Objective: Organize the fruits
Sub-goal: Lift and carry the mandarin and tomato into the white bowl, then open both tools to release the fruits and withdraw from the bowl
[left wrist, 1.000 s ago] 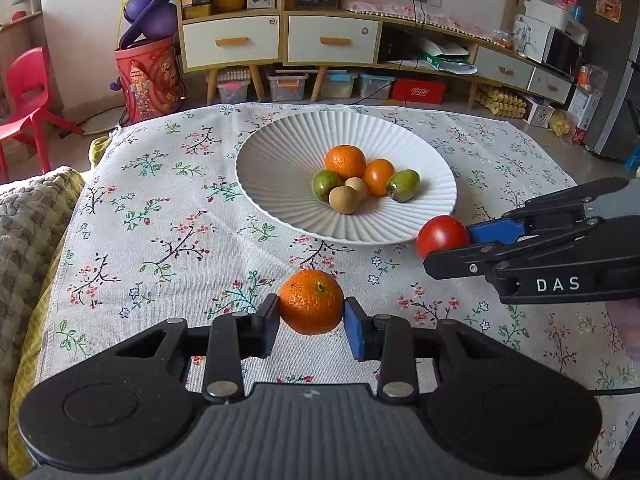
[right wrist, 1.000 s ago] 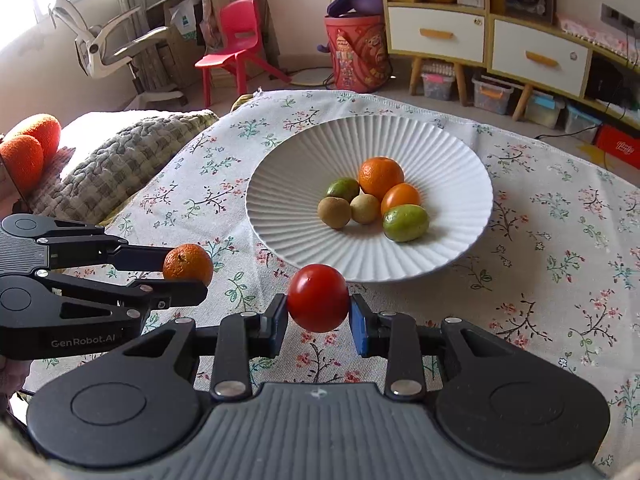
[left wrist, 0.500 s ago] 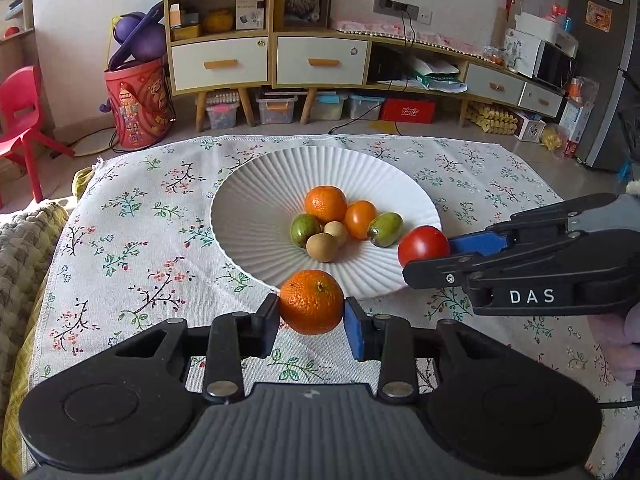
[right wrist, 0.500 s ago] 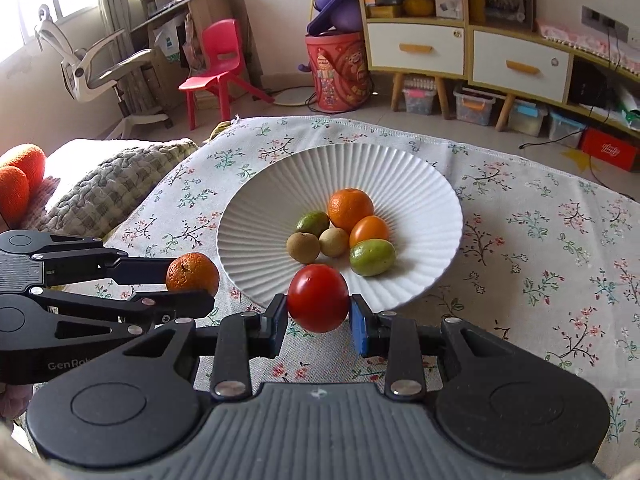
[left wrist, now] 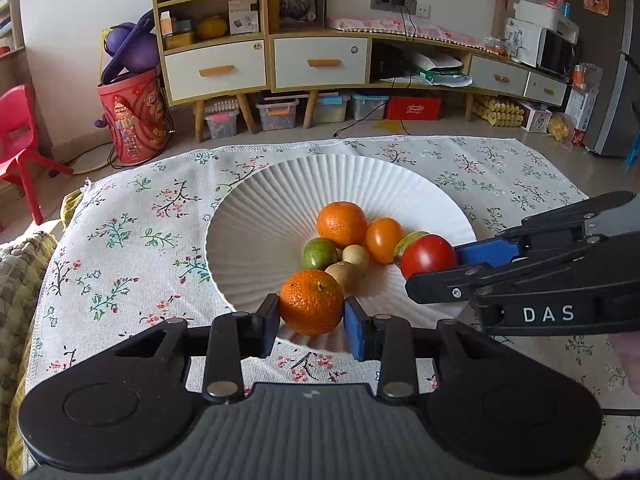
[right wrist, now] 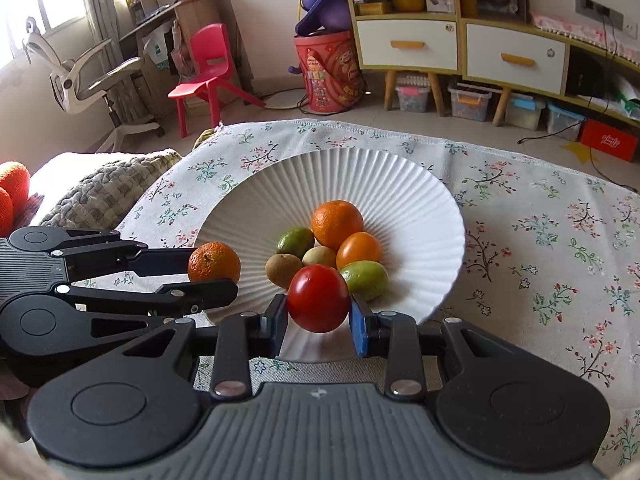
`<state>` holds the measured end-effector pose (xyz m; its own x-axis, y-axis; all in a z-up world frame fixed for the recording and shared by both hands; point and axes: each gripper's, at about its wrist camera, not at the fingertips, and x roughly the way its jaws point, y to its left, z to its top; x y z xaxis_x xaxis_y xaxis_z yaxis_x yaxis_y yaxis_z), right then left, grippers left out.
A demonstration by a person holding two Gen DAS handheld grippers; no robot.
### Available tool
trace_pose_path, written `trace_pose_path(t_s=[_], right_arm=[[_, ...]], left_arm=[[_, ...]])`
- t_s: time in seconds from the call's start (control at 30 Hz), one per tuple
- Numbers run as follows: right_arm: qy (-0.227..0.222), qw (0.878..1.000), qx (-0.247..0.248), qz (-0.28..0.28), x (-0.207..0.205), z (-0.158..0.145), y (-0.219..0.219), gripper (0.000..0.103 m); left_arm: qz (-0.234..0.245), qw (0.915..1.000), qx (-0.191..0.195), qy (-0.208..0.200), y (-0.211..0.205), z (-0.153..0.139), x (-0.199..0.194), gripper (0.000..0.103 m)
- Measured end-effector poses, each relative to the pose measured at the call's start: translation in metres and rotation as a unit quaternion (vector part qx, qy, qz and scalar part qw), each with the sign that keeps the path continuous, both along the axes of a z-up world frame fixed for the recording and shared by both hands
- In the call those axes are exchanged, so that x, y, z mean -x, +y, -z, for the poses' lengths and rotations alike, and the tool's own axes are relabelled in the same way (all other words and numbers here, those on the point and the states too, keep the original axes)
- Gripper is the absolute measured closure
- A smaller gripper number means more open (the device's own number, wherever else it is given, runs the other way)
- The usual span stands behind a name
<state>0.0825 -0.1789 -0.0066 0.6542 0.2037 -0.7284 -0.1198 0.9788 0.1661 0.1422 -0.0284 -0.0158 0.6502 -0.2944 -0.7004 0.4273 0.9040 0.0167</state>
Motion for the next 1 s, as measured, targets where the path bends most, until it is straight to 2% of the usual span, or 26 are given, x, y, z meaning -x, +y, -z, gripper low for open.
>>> trace_pose_path(t_s=[0.4, 0.83, 1.0], right_arm=[[-0.003, 1.000, -0.012, -0.011, -0.009, 0.007, -0.002, 0.073], [-0.004, 1.000, -0.013, 0.005, -0.012, 0.011, -0.010, 0.073], [-0.009, 1.000, -0.016, 0.009, -0.011, 0.007, -0.011, 0.068]], left_arm=[[0.011, 0.9999, -0.003, -0.003, -0.004, 0.007, -0.007, 0.083], [0.021, 0.9998, 0.000, -0.006, -0.007, 0.010, -0.007, 0.082], [0.020, 0.9997, -0.005, -0.009, -0.007, 0.007, -0.005, 0.080]])
